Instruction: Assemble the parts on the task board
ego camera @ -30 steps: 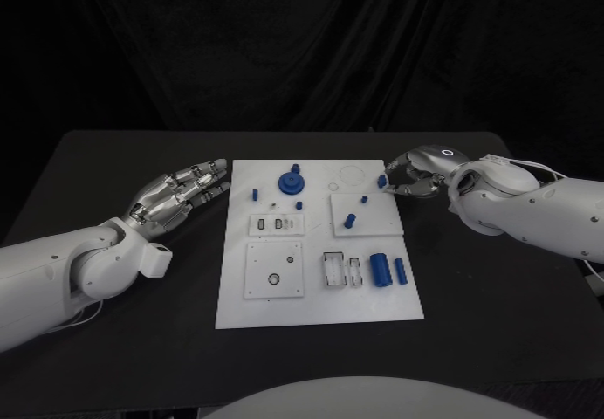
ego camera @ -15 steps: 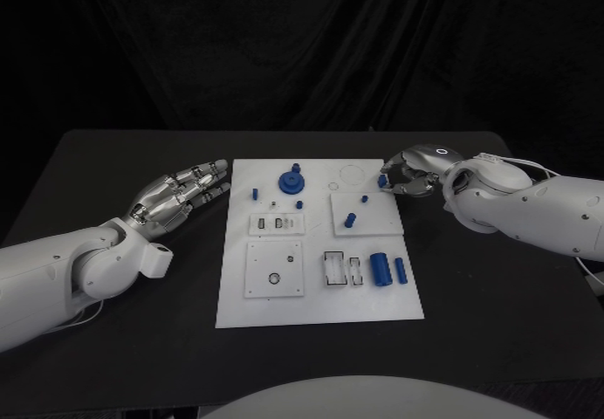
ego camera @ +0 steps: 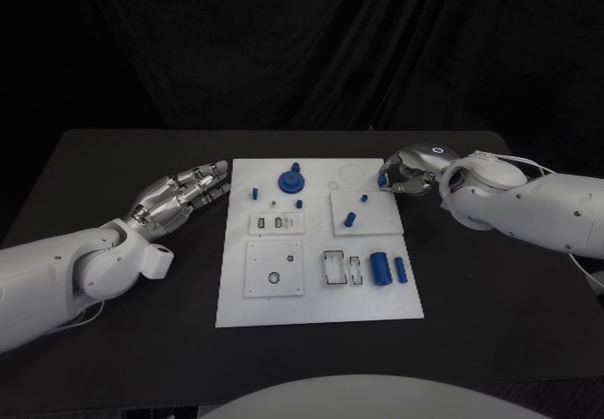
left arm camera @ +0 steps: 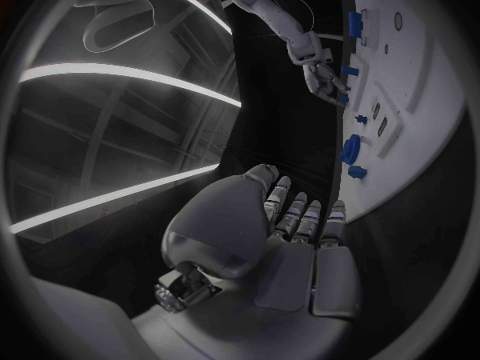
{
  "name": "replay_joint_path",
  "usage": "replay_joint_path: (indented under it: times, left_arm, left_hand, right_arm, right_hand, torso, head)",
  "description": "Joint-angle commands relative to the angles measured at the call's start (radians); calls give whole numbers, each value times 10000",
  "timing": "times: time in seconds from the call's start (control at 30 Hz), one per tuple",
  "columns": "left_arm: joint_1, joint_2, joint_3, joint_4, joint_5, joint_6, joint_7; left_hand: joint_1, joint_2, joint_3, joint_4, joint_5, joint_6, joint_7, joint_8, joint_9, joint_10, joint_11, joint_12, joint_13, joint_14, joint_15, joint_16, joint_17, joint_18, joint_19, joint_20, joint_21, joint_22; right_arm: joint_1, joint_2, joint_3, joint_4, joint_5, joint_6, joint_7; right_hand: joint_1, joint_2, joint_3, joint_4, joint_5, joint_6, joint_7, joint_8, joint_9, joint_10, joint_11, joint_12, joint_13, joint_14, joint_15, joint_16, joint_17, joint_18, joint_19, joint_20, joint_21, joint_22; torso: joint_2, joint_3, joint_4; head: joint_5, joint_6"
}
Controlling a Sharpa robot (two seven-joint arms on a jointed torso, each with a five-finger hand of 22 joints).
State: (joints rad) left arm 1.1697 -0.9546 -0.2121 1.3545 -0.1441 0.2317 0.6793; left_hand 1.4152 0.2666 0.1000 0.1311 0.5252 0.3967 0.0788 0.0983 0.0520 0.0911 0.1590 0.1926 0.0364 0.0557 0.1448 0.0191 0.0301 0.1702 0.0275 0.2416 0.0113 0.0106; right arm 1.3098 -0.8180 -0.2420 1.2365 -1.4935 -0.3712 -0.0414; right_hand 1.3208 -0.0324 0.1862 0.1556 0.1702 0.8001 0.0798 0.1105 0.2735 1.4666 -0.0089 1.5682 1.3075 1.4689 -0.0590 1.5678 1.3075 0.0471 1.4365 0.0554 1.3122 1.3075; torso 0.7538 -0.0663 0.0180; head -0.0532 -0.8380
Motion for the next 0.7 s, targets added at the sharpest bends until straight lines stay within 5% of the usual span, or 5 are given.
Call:
replay_joint_path:
  times: [0.03, 0.7]
  left_arm:
    - [-34, 28, 9, -1, 19, 177, 1074]
    - [-163, 51, 9, -68, 19, 242, 1039]
  left_hand:
    - [-80, -12, 55, -12, 4, -49, 17, -18, 5, -12, 55, 7, -7, 12, 91, 38, 8, -26, 7, 77, 48, 13]
    - [-115, -24, 124, -37, -10, -98, 22, -34, -1, -37, 64, -20, -12, -1, 103, 32, 2, -31, 0, 84, 43, 10]
  right_arm:
    - [-34, 49, 6, -55, -17, 123, 1]
    - [-84, 230, 8, -184, -17, -38, 117]
  right_hand:
    - [157, -8, 18, -90, 61, 170, -20, 81, 47, 1042, 24, 26, 2633, 1019, 5, 29, 2633, 138, -93, 0, -38, 1813]
    - [314, 74, -69, -174, -3, 989, -158, 545, 480, 1042, -87, 26, 2633, 1019, -89, 29, 2633, 140, -68, -83, -97, 1818]
  torso:
    - [2, -2, -7]
    - [2, -1, -1]
  head:
    - [3, -8]
    - [15, -53]
